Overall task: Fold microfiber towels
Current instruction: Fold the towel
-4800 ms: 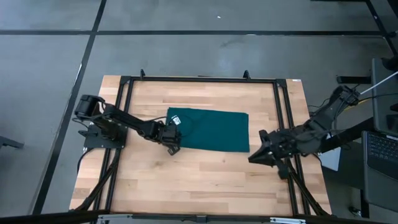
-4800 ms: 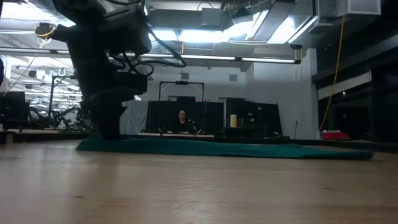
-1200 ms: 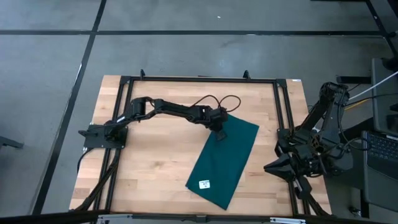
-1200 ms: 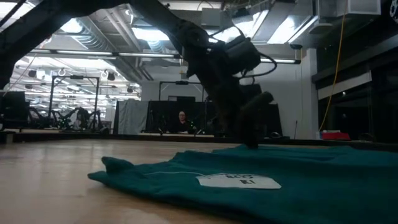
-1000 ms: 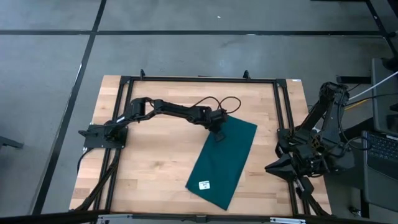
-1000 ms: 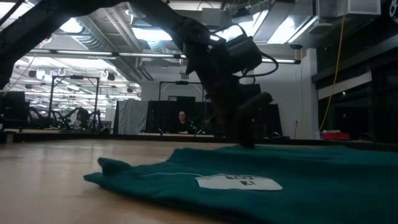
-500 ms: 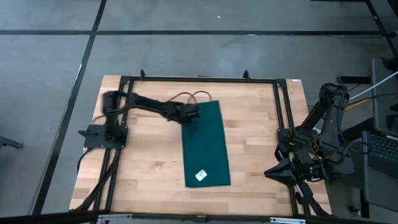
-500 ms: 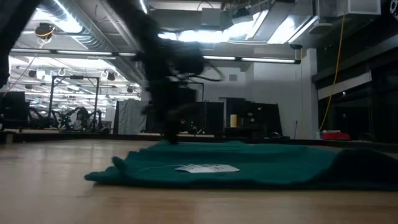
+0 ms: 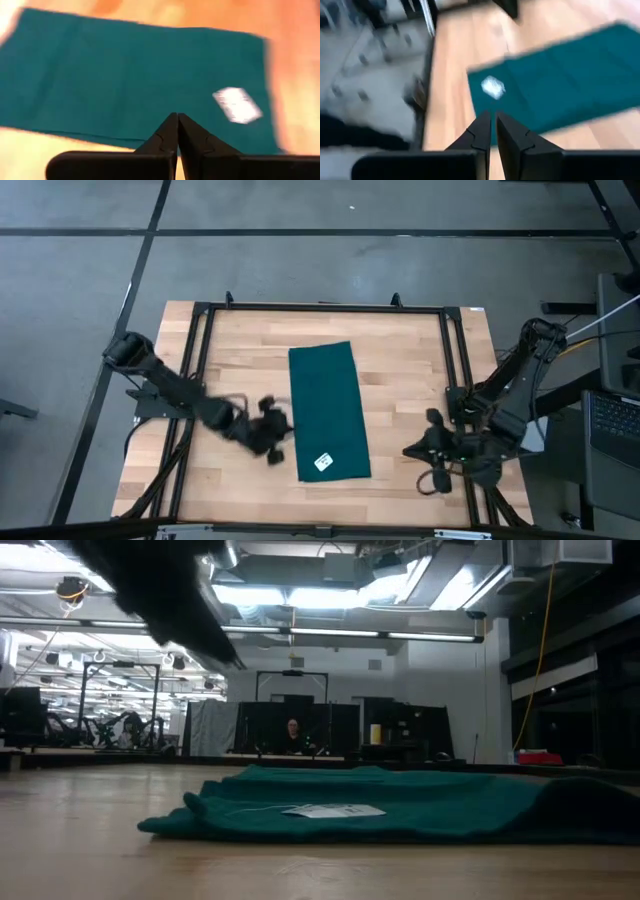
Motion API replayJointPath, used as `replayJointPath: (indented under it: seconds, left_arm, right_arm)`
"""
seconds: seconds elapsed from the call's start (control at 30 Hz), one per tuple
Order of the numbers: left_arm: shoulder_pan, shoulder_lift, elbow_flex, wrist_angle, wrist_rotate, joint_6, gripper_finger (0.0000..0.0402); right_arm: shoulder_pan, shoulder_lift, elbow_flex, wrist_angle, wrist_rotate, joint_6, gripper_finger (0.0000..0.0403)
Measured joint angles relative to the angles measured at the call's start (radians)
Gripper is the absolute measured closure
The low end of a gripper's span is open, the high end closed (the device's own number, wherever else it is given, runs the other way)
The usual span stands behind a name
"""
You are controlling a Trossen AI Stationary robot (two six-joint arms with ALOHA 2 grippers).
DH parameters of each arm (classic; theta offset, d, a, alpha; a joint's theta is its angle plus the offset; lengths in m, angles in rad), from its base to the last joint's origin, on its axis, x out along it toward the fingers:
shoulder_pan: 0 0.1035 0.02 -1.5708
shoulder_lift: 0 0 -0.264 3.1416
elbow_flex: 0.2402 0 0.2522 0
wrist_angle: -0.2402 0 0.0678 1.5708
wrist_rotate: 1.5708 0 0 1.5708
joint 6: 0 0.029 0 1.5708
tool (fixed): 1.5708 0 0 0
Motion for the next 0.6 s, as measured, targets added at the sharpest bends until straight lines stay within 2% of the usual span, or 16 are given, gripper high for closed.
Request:
replayJointPath:
  seconds: [0.1,0.2,0.27,0.43,0.6]
  left_arm:
    - [-0.099,0.072,0.044,0.041,0.014,-0.018,0.0399]
    - [-0.160,0.190,0.136,-0.031,0.030,-0.042,0.0399]
    - [-0.184,0.279,0.228,-0.053,0.046,-0.028,0.0399]
    - [-0.219,0.463,0.416,-0.129,-0.011,-0.045,0.0395]
    - [-0.229,0.520,0.463,-0.161,-0.072,-0.154,0.0390]
  right_arm:
    - [-0.056,0.037,-0.001,0.019,-0.166,-0.131,0.0375]
    - [-0.098,0.114,0.000,0.038,-0.385,-0.265,0.0375]
    - [-0.102,0.168,-0.001,0.038,-0.471,-0.305,0.0375]
    - [-0.102,0.262,-0.001,0.173,-0.551,-0.386,0.0371]
    - [-0.171,0.357,0.000,0.326,-0.560,-0.465,0.0369]
